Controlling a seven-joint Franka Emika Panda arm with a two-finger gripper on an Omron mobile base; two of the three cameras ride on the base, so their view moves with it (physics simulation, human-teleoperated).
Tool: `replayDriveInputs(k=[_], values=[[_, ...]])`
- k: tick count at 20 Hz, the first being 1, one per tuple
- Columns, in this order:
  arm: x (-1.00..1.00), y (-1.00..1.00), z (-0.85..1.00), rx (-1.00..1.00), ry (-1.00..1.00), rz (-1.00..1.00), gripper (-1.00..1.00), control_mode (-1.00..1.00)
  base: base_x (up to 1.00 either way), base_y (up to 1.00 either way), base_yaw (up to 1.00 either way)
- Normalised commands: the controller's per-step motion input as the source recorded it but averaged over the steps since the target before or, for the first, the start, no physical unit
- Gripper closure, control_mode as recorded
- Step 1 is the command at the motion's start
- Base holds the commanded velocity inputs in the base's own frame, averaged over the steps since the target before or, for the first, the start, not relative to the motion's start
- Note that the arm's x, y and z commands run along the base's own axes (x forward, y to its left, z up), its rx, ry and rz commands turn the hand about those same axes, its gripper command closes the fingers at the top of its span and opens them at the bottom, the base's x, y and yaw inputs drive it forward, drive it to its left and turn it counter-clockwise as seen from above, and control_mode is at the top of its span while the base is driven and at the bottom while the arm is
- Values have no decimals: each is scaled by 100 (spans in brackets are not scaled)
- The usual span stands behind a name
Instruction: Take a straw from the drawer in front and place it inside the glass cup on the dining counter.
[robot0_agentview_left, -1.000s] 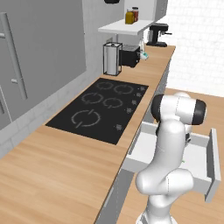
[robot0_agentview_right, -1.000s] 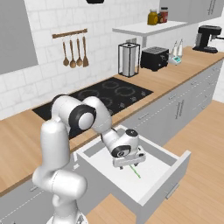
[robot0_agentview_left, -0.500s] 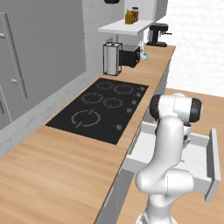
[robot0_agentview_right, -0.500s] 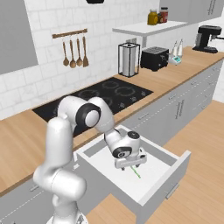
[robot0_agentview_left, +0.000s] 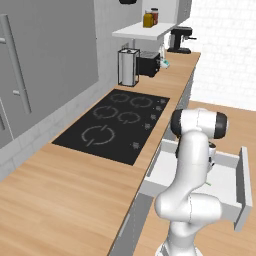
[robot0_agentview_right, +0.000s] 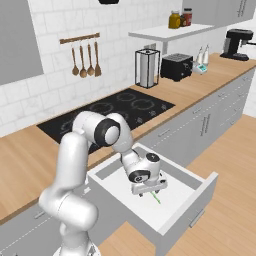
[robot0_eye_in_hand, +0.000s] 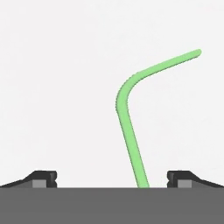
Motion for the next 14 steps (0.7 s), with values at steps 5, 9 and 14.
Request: replayDriveInputs(k=[5, 9, 14], values=[[8, 0, -25, 0, 0, 0, -100, -100, 0, 0, 0], [8, 0, -23, 0, 0, 0, -100, -100, 0, 0, 0], [4, 0, -26, 0, 0, 0, 100, -100, 0, 0, 0]])
